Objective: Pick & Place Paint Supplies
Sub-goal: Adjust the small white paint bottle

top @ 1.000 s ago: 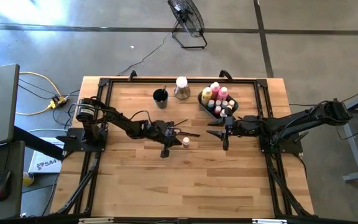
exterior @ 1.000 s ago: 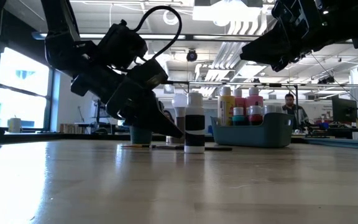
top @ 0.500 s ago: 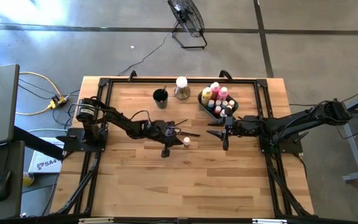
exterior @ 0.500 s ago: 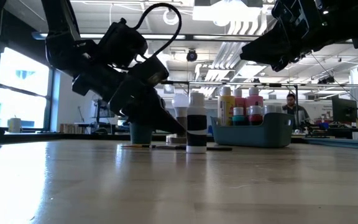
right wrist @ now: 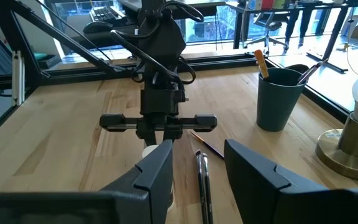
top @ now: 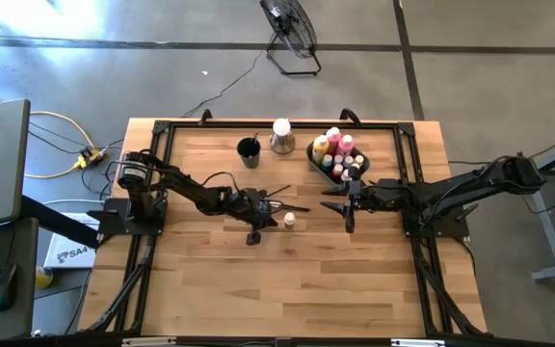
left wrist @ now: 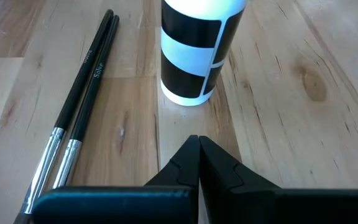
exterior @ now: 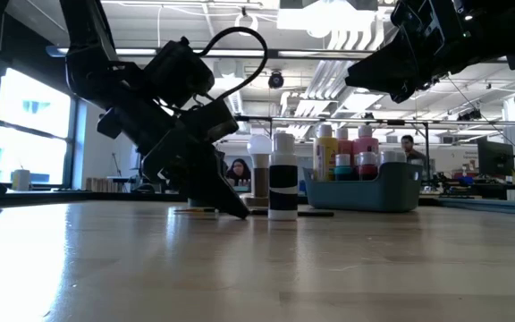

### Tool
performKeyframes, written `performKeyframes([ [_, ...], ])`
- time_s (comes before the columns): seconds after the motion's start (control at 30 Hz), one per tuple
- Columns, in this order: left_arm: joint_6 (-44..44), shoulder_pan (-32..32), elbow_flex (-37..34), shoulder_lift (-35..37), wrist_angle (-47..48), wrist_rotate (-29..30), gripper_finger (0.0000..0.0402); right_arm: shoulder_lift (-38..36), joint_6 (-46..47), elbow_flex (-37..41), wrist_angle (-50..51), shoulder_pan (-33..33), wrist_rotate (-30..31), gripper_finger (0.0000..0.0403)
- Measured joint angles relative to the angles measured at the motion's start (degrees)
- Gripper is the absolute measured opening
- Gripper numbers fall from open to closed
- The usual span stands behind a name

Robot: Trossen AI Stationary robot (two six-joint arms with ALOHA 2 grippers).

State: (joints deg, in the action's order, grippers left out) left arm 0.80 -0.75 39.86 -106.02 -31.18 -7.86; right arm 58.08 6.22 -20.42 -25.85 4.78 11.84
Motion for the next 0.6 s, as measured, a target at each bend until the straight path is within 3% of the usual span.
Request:
performKeyframes([
  [0.6,0.24,0.02,0.00,0.02,0.49,-0.38,0.0000,-0.02,0.00,0.01,0.03,-0.01,0.00,0.0138],
])
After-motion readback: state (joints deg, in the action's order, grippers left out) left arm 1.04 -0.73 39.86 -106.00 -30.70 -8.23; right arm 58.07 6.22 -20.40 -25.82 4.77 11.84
